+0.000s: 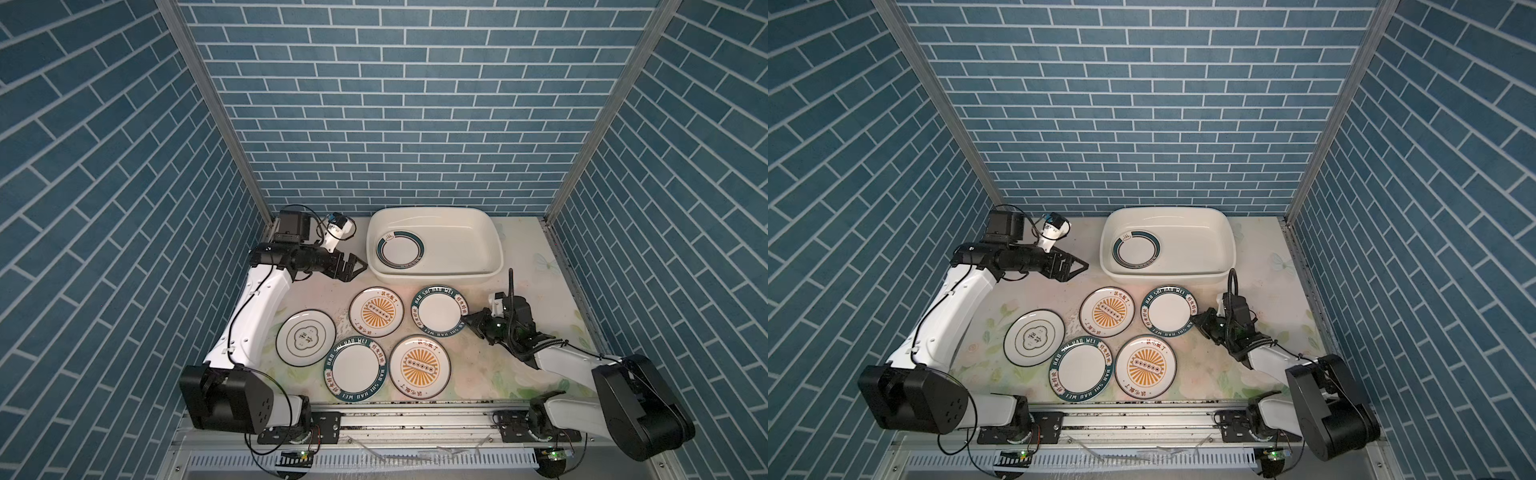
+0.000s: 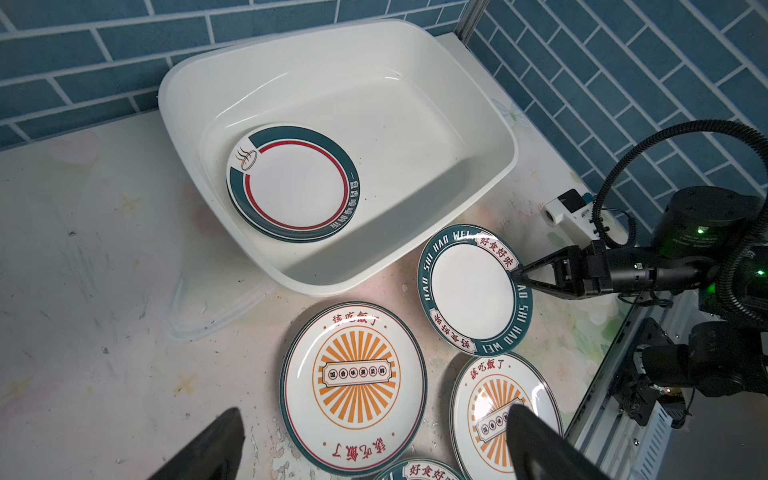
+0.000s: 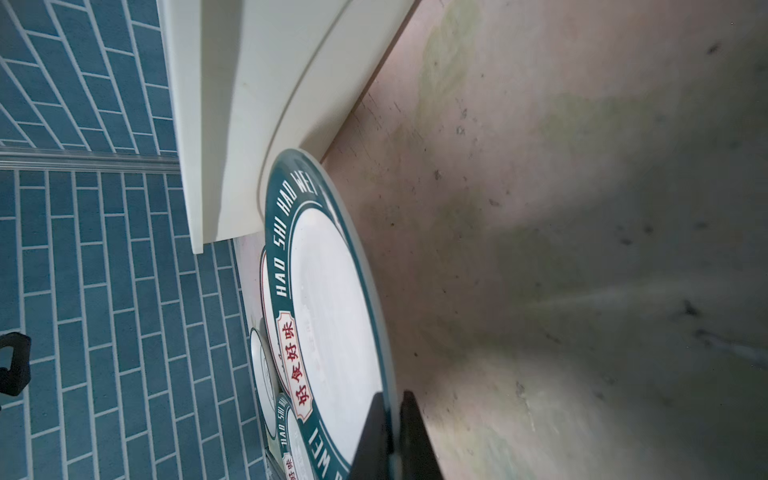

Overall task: Place the plates into the plastic bin on the countertop
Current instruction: Pick up the plate from the center of the table.

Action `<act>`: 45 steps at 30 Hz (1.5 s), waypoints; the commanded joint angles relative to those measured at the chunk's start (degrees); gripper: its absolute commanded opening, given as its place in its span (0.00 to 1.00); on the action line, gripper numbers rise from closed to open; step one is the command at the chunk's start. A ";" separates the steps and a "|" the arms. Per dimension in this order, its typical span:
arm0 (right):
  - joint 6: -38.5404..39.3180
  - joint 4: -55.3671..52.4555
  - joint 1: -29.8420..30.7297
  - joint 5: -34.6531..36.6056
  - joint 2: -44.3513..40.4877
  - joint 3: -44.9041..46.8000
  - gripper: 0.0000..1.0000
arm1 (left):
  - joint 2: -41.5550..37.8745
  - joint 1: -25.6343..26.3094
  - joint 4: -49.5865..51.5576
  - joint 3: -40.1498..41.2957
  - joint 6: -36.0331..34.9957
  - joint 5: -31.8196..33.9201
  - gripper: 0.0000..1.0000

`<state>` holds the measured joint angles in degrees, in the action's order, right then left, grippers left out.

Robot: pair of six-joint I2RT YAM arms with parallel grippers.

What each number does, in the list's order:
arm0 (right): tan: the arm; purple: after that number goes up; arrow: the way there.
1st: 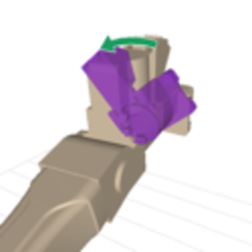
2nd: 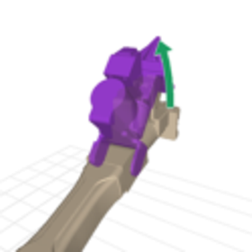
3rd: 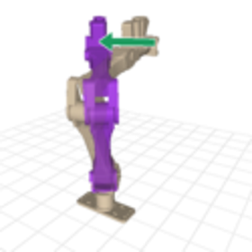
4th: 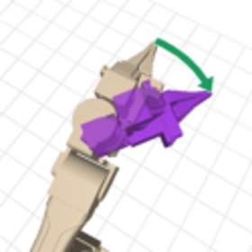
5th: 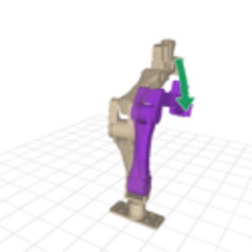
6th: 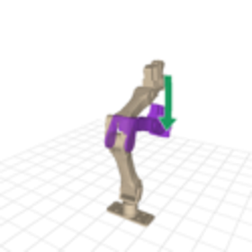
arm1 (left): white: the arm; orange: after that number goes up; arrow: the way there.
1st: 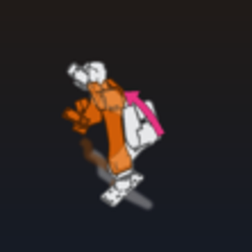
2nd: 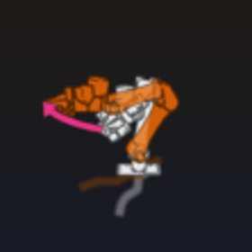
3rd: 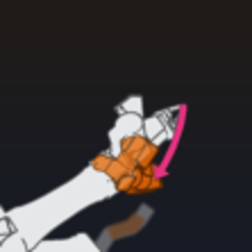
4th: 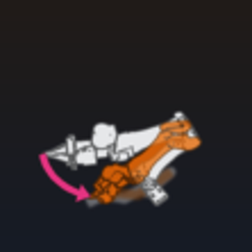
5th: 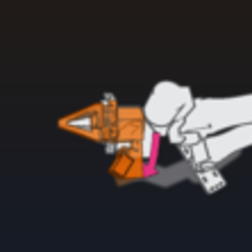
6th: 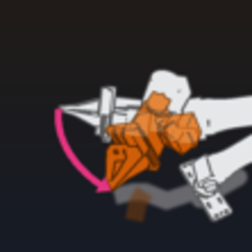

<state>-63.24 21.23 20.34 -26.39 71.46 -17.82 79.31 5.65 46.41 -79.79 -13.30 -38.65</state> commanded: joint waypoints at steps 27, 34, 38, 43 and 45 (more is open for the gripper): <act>5.00 -20.15 -0.39 -6.35 -11.25 -5.34 0.00 | -0.49 -0.14 0.70 -2.50 0.20 0.67 1.00; 6.76 -22.08 -0.37 -9.58 -11.91 -6.84 0.00 | -0.64 -0.18 0.61 -2.58 0.73 1.53 1.00; 8.95 -24.41 -0.34 -12.58 -11.33 -8.43 0.00 | -0.85 -0.12 0.70 -2.51 0.82 2.29 1.00; 11.61 -28.72 -0.34 -13.73 -12.01 -10.62 0.00 | -1.00 -0.12 0.65 -2.49 0.99 2.77 1.00; 12.30 -29.98 -0.29 -13.87 -12.13 -11.52 0.00 | -1.06 -0.13 0.62 -2.58 1.08 2.96 1.00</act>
<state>-53.98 -6.24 20.18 -37.58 60.45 -27.00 79.29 5.65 46.44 -80.88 -12.45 -36.25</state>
